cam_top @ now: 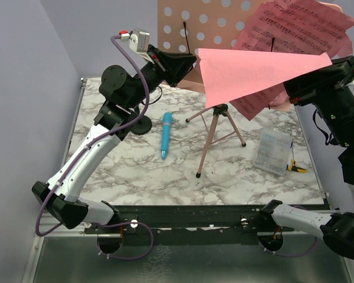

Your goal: Set up the instrument practice props

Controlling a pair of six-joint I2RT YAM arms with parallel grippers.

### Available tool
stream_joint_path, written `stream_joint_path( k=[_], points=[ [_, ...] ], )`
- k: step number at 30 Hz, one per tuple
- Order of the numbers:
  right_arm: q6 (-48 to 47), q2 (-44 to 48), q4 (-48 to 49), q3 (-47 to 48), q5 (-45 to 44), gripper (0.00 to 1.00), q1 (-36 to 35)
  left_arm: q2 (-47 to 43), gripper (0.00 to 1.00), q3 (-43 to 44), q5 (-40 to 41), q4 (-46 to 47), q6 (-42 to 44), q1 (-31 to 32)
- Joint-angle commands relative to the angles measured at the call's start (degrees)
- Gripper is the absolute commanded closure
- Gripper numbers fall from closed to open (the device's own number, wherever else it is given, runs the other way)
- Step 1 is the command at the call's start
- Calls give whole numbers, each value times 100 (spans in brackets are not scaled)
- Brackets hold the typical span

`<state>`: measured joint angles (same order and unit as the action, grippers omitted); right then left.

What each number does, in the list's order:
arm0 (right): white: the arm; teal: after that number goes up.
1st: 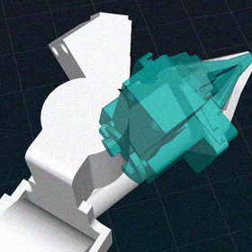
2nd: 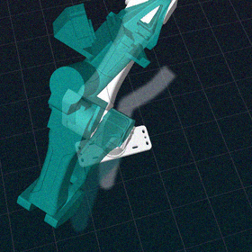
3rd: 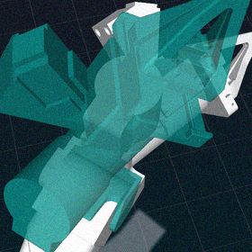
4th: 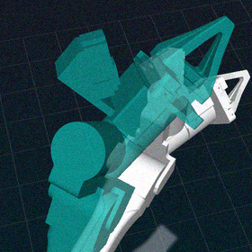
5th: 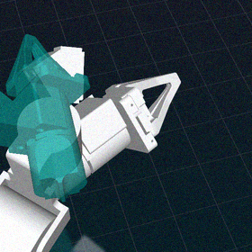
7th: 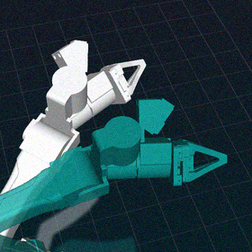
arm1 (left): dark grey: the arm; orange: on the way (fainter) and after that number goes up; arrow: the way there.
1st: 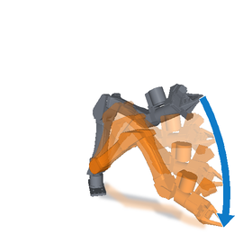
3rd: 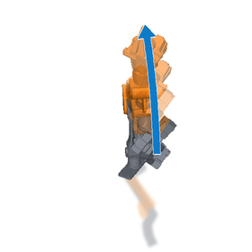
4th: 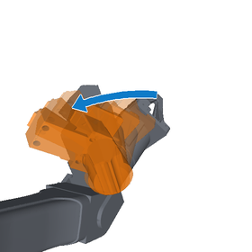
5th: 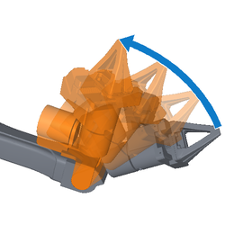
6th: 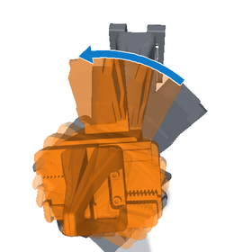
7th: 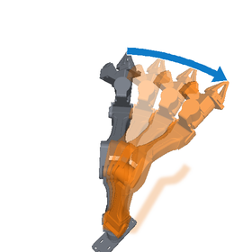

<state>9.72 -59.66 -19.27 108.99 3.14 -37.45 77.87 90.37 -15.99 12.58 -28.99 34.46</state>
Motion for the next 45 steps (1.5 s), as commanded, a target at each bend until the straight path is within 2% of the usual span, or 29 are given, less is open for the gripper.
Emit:
stream_joint_path(
  k=[1,3,4,18,28,45],
  points=[
    [-106,-167,0,223,-185,99,-17,-64,89,-32,117,162,-72,-27],
    [-114,-245,0,274,-204,99,-17,-122,99,-135,139,232,-76,-27],
    [-111,-281,25,286,-218,99,-17,-154,100,-185,146,284,-72,-27],
    [-89,-874,219,699,-595,99,-21,-596,100,-1225,376,1568,-192,-27],
    [-60,-1116,539,787,-701,99,-21,-541,100,-1329,-72,1992,-203,-18],
    [49,-1898,410,1422,-420,99,-18,-562,100,-1479,-561,2346,-71,17]
  ],
)
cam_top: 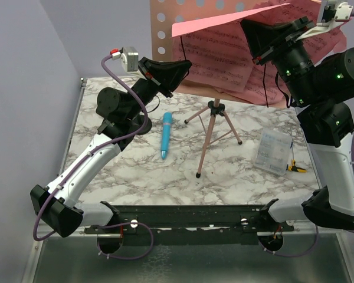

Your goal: Set up the instrument practice props

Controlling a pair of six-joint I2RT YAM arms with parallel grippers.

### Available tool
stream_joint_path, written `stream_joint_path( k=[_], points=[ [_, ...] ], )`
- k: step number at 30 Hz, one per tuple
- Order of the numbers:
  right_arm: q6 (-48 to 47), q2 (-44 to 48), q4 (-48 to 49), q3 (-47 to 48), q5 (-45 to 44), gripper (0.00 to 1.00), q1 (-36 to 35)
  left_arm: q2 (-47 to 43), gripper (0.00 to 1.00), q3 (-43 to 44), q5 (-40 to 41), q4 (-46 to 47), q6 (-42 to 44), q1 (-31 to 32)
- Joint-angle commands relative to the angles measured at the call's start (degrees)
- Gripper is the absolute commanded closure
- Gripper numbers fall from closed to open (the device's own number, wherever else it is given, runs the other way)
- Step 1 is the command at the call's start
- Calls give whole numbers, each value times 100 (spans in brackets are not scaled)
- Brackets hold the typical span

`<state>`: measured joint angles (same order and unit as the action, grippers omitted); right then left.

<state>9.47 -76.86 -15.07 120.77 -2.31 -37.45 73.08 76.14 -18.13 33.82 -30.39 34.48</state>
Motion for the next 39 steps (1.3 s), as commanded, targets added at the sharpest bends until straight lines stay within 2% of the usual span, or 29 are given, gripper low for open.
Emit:
stream_joint_path(
  k=[1,20,28,29,34,39],
  points=[
    [91,-229,-22,279,167,99,-17,-83,100,-55,-353,226,69,18],
    [648,-906,68,416,1084,99,-23,-113,100,-20,-409,230,33,24],
    [678,-1023,-37,471,1157,99,-17,-134,100,-55,-315,230,7,24],
    [670,-1005,-13,445,1142,99,-17,-143,98,-67,-295,230,15,24],
    [687,-929,100,290,1114,99,-17,-197,59,-114,-209,230,50,24],
    [679,-918,104,281,1118,99,-17,-215,43,-126,-181,230,51,24]
  ],
)
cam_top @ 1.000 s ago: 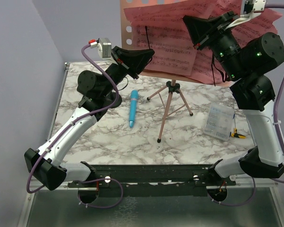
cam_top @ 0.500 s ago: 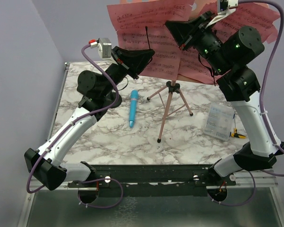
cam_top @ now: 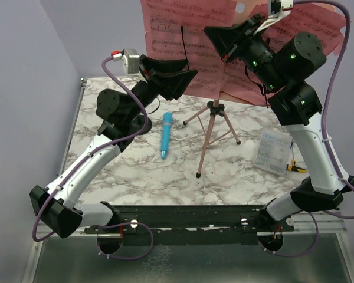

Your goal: Set up the instrument practice props

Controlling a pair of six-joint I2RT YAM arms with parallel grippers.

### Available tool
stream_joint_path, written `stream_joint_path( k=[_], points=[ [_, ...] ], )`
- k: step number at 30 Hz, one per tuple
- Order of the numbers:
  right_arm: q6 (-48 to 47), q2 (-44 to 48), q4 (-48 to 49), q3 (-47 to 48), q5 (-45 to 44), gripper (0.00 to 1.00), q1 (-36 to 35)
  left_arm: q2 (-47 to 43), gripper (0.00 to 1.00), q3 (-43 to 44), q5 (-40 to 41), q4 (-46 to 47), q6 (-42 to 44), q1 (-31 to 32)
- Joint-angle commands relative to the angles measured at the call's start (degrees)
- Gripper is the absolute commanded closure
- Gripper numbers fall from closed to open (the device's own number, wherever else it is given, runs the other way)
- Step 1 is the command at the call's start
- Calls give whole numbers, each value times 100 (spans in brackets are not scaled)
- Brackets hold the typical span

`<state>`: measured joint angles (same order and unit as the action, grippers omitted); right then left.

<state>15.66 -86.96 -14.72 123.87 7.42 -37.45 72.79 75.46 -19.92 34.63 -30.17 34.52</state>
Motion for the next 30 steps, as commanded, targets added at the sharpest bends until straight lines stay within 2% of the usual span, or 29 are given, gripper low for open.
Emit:
stream_joint_path(
  k=[1,9,16,24,27,30],
  points=[
    [56,99,68,-28,141,98,-17,-183,41,-58,2,149,37,19],
    [42,260,212,-205,114,89,-19,-221,35,-97,26,149,47,19],
    [83,662,638,-719,65,69,-17,-344,29,-182,59,149,90,19],
    [139,1011,673,-903,197,49,-17,-554,16,-400,213,149,186,19],
    [156,1268,770,-1173,186,38,-17,-622,11,-496,251,149,198,19],
    [157,1577,976,-1563,226,18,-17,-716,5,-629,267,149,213,19]
  ],
)
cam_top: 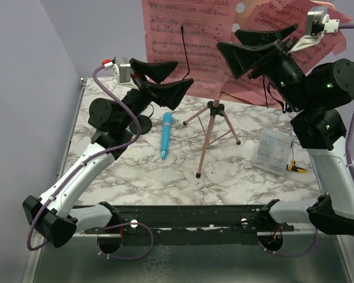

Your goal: Set up the instrument practice props

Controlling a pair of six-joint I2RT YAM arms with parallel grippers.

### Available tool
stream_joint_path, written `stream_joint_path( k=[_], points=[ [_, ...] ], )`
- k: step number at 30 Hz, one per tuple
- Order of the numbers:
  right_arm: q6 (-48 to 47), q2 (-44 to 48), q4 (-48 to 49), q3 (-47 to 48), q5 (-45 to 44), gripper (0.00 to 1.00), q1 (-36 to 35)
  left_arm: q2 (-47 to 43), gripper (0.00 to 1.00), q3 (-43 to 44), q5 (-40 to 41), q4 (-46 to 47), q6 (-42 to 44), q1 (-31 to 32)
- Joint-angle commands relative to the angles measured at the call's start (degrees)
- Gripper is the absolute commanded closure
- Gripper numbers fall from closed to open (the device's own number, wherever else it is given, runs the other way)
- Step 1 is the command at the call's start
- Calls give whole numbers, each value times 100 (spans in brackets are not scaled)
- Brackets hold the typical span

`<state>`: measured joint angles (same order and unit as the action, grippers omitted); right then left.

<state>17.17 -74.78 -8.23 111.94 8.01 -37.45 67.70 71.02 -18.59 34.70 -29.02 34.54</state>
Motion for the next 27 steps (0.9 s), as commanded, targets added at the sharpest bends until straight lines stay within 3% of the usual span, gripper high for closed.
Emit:
stream_joint_path(
  k=[1,4,16,27],
  points=[
    [6,494,381,-489,186,13,-17,-243,2,-230,157,143,110,17],
    [0,714,479,-770,258,0,-19,-381,1,-402,240,143,168,17],
    [-183,994,165,-1186,670,0,-17,-924,1,-999,518,32,259,17],
    [-391,1679,-216,-2441,1310,0,-23,-2074,1,-2074,971,-1015,551,17]
  ],
)
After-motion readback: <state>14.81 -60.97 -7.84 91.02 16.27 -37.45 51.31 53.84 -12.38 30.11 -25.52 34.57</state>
